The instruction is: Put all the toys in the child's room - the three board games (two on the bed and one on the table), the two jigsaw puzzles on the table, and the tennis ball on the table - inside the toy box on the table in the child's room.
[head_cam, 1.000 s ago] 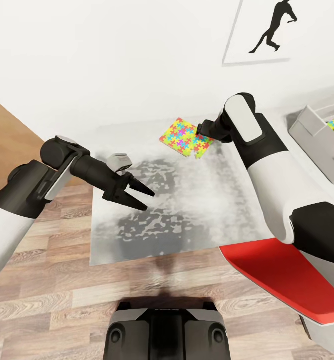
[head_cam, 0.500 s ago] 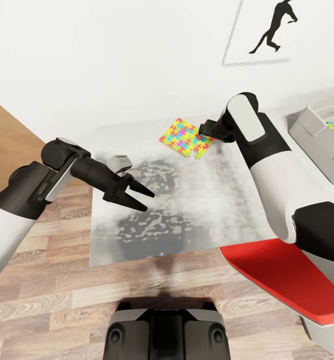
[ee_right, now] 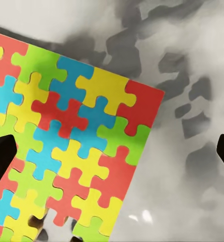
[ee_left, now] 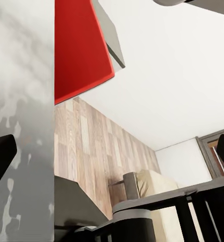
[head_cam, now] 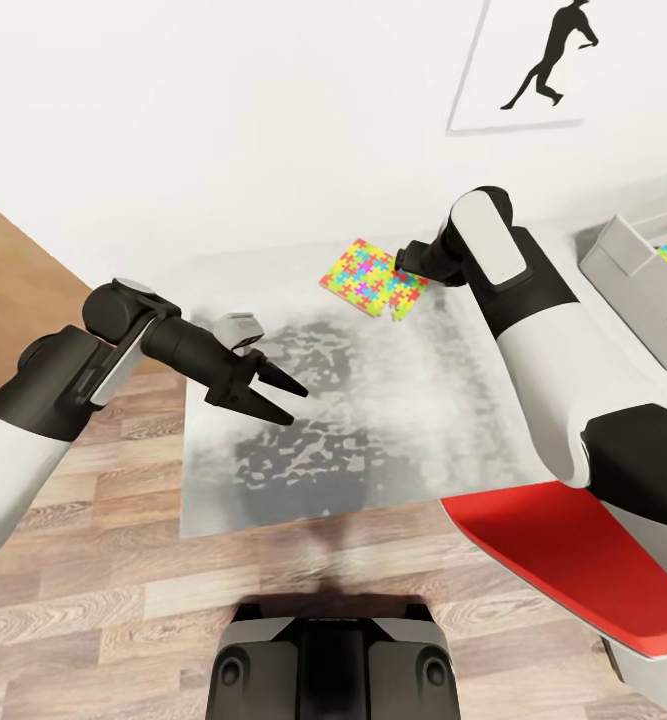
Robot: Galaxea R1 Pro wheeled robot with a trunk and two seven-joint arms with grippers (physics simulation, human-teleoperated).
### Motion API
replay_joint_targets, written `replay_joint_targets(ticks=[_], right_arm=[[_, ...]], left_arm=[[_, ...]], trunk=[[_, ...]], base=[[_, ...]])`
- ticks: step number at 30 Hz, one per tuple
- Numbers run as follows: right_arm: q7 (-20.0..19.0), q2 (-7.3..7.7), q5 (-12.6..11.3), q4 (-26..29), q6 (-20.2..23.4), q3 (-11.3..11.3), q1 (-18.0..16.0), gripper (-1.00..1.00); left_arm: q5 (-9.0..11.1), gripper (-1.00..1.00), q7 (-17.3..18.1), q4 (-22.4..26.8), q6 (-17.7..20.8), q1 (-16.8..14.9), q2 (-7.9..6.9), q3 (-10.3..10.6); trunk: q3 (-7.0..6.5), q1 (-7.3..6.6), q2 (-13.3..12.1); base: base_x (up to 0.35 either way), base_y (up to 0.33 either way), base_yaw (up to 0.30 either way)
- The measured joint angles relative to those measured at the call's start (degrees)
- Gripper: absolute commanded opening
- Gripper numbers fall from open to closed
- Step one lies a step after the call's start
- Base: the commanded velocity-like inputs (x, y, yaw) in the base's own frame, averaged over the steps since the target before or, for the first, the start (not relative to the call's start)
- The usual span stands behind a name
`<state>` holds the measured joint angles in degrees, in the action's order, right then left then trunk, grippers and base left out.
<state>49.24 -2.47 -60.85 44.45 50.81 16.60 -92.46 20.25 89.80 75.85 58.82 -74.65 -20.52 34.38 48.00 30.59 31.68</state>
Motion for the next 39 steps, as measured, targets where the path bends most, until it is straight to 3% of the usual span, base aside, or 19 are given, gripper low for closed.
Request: replay_joint_targets(ticks=[19,39], right_arm=[[-0.1,-0.24,0.1,-0.4,-0.3,0.1,0.2,1.0],[-0.1,-0.43,0.1,-0.5,-0.3,0.1,0.2,1.0]], left_arm=[[0.0,1.0,0.0,0.0,0.0,0.0,-0.1,-0.1],[0.0,1.0,0.0,-0.3,0.0,0.0,-0.09,-0.3]], trunk=[[0.0,-0.01,0.0],[0.0,0.0,0.0]], base=[[0.034,0.035,0.0],[0.068,-0.045,0.0]])
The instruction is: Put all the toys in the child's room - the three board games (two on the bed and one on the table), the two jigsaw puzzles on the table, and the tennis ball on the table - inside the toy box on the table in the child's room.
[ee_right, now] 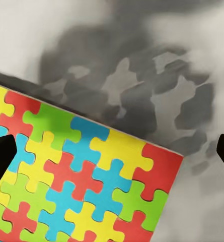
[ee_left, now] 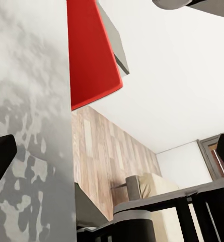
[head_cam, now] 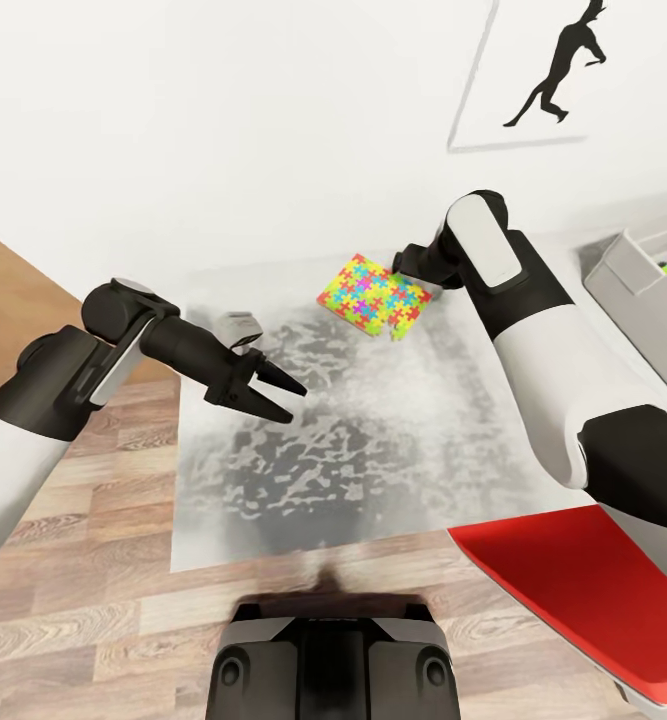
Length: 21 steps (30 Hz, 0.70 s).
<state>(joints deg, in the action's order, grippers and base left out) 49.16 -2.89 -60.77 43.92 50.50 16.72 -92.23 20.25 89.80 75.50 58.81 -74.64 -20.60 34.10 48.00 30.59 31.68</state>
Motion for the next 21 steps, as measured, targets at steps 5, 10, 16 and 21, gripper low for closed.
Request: replay_joint_targets(ticks=[5,10,16,21], right_arm=[[0.0,0.08,0.0,0.0,0.0,0.0,0.0,1.0],[0.0,-0.01,0.0,0.0,0.0,0.0,0.0,1.0],[0.0,0.09,0.0,-0.1,0.0,0.0,0.0,1.0],[0.0,0.14,0.0,-0.1,0.0,0.0,0.0,1.0]], left_arm=[[0.0,1.0,0.0,0.0,0.0,0.0,-0.1,-0.1],[0.0,1.0,0.0,0.0,0.0,0.0,-0.16,-0.1],[0.0,1.0,0.0,0.0,0.0,0.0,-0.22,-0.4],[0.1,1.0,0.0,0.2,0.1,0.0,-0.4,-0.7]], trunk=[[0.0,0.0,0.0],[0.0,0.0,0.0],[0.0,-0.01,0.0],[0.0,0.0,0.0]], base=[[0.002,-0.002,0.0],[0.005,0.002,0.0],[0.108,0.053,0.0],[0.024,0.011,0.0]])
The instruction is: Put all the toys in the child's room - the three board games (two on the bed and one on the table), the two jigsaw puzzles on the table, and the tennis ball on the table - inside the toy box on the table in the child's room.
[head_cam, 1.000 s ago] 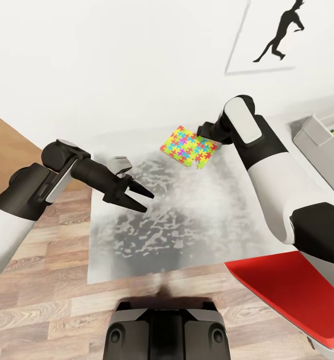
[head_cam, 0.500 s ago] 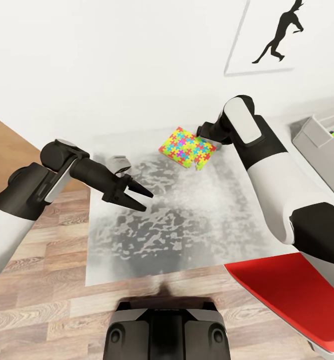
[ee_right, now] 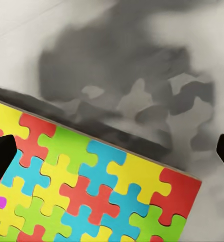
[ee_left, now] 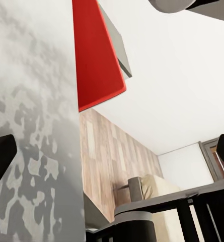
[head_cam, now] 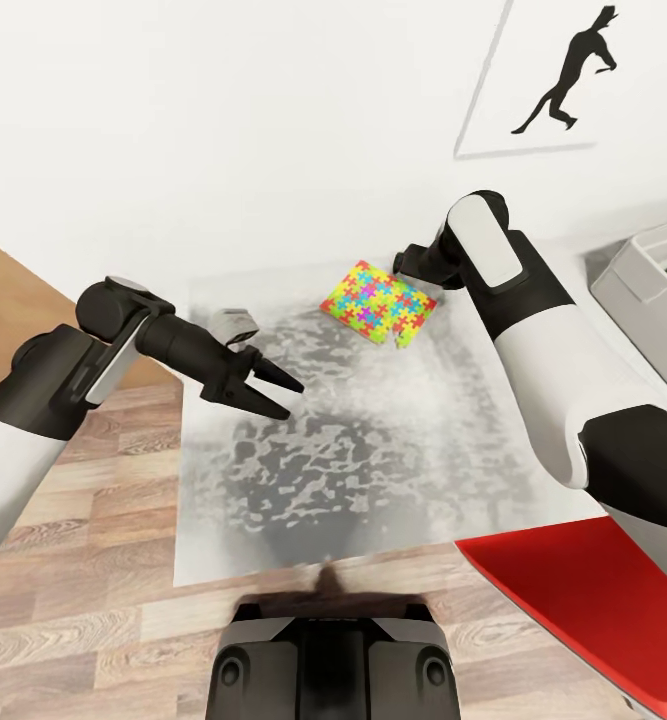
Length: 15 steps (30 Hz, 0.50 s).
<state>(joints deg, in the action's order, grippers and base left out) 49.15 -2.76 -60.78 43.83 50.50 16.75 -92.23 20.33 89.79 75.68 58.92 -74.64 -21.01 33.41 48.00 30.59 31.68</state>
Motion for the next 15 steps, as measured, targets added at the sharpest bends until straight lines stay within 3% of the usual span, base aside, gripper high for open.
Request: replay_joint_targets(ticks=[9,15], right_arm=[[0.0,0.15,0.0,-0.1,0.0,0.0,0.0,1.0],[0.0,0.18,0.0,-0.2,-0.1,0.0,0.0,1.0]], left_arm=[[0.9,1.0,0.0,1.8,0.2,0.0,-2.03,-0.2],[1.1,1.0,0.0,3.5,0.4,0.0,-2.37,-0.2]], trunk=[[0.0,0.0,0.0],[0.0,0.0,0.0]], base=[[0.003,0.001,0.0],[0.0,0.0,0.0]])
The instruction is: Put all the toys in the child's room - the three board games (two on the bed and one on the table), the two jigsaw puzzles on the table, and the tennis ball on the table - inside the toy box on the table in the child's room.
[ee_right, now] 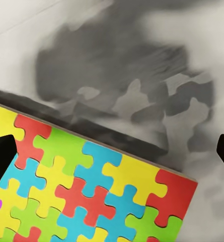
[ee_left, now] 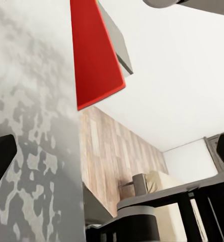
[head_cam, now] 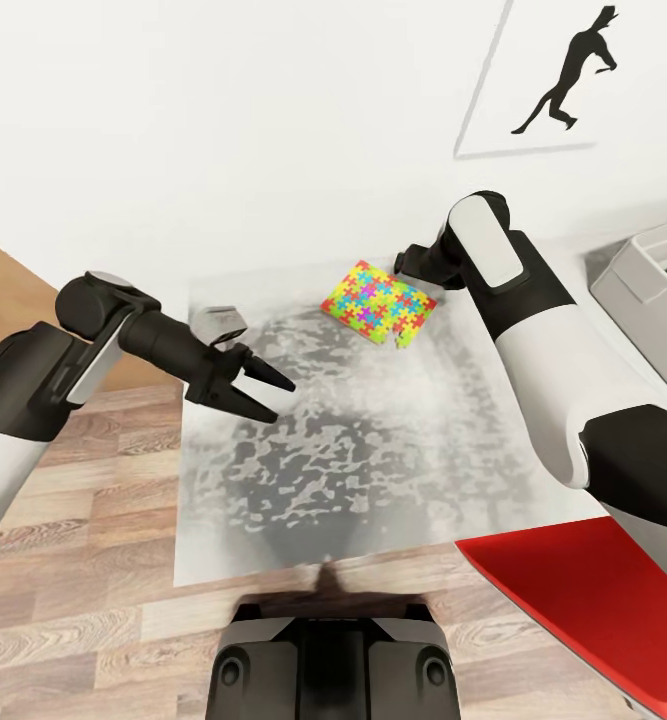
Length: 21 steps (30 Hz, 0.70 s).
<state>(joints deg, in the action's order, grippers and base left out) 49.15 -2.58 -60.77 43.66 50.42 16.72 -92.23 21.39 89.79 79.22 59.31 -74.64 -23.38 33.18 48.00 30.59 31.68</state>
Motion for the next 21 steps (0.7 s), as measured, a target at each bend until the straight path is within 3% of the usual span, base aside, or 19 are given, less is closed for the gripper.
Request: replay_joint_targets(ticks=[7,16,21], right_arm=[[0.0,-0.03,0.0,-0.1,0.0,0.0,0.0,1.0],[0.0,-0.37,0.0,-1.2,-0.1,-0.1,0.0,1.0],[0.0,-0.42,0.0,-1.3,-0.1,-0.1,-0.1,1.0]], left_arm=[[0.4,1.0,0.0,2.7,0.0,0.2,-1.03,0.3],[4.5,1.0,0.0,6.0,0.0,0.8,-1.95,2.3],[5.1,1.0,0.0,6.4,0.0,0.9,-2.0,3.4]], trunk=[[0.0,0.0,0.0],[0.0,0.0,0.0],[0.0,0.0,0.0]], base=[[0.0,0.0,0.0],[0.0,0.0,0.0],[0.0,0.0,0.0]])
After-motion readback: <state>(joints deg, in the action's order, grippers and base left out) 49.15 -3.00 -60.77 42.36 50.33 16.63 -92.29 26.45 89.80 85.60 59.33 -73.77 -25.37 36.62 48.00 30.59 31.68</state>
